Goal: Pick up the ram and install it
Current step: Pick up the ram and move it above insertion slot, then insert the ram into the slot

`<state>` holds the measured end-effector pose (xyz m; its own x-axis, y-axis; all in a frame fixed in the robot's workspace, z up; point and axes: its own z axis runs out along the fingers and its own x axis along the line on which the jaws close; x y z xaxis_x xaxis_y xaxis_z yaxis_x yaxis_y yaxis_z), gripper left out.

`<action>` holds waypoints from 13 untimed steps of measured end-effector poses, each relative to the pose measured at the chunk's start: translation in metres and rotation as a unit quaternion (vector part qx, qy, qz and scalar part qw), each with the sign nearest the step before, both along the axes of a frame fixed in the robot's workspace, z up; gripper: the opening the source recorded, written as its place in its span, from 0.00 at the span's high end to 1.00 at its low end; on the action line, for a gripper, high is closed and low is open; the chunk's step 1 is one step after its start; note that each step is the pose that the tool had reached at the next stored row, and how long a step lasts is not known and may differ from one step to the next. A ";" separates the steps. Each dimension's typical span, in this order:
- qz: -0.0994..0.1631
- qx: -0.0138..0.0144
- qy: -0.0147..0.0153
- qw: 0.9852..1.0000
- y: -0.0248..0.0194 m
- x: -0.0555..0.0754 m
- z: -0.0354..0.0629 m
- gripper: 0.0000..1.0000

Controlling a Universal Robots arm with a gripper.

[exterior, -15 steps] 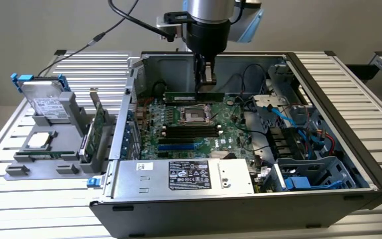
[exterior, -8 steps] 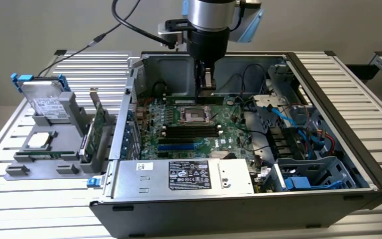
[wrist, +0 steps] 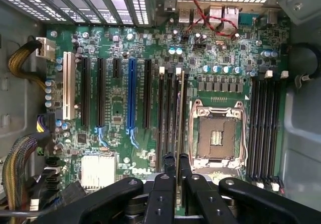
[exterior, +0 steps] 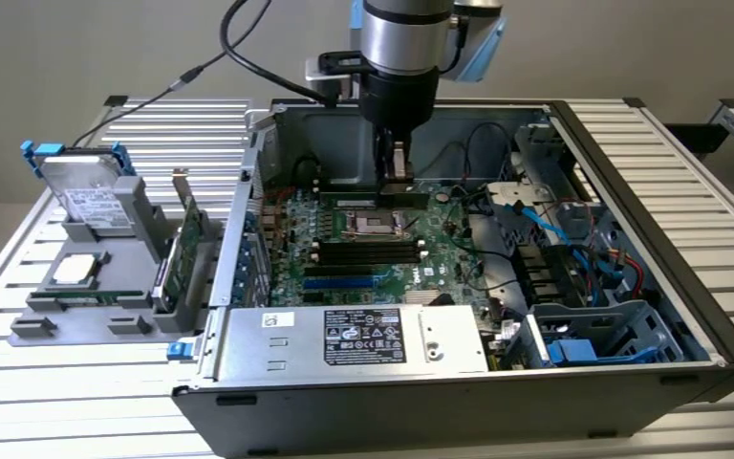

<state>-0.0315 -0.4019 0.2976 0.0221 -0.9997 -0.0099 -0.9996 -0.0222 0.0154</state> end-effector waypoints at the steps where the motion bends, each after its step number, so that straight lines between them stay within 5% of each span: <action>1: 0.000 0.000 0.000 1.000 0.0000 0.000 -0.0016 0.87; 13: 0.000 0.000 0.000 1.000 0.0000 0.000 -0.0025 0.87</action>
<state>-0.0316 -0.4019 0.2952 0.0221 -0.9997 -0.0098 -0.9996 -0.0222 0.0146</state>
